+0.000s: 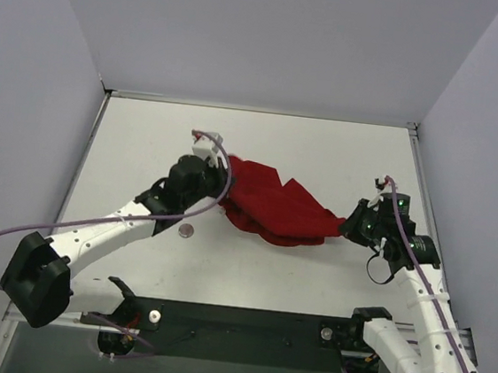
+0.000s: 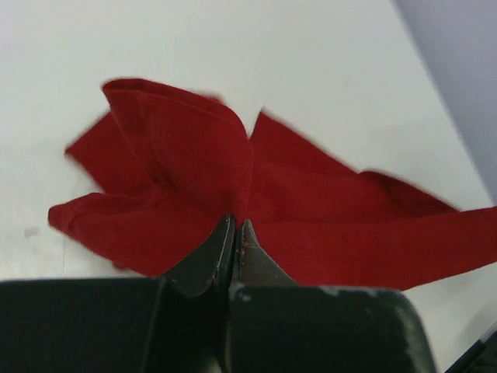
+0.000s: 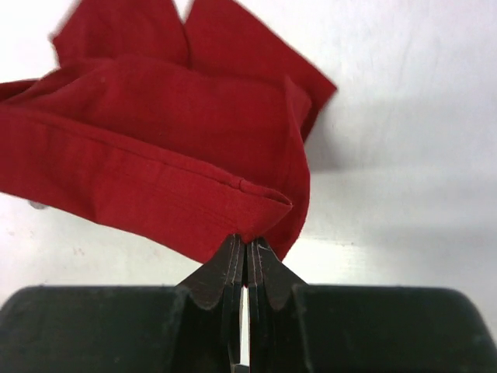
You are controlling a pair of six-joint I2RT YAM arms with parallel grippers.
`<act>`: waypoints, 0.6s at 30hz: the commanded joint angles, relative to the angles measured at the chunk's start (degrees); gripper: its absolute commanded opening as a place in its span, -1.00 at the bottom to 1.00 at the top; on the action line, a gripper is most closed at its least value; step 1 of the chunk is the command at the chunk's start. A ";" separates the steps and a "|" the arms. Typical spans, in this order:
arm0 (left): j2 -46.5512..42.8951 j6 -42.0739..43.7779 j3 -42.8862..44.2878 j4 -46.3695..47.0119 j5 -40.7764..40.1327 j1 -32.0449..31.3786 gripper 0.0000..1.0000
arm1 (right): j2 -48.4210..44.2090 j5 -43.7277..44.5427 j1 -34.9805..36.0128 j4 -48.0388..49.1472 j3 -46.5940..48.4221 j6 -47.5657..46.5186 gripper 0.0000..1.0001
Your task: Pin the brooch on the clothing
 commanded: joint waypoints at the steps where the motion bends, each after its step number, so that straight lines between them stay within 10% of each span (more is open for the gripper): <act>1: -3.40 -9.13 -13.69 4.96 -9.55 -7.67 -0.86 | 0.27 -0.35 -0.74 -0.80 -5.51 2.57 -1.00; 7: -5.77 -9.31 -12.39 -3.21 -20.72 -17.98 0.88 | 2.81 1.32 -0.83 -0.89 -4.91 2.04 -1.00; 18: 7.39 -8.79 8.60 -22.19 -1.07 0.30 0.95 | 5.89 1.23 -0.83 -0.71 -3.23 -0.33 -1.00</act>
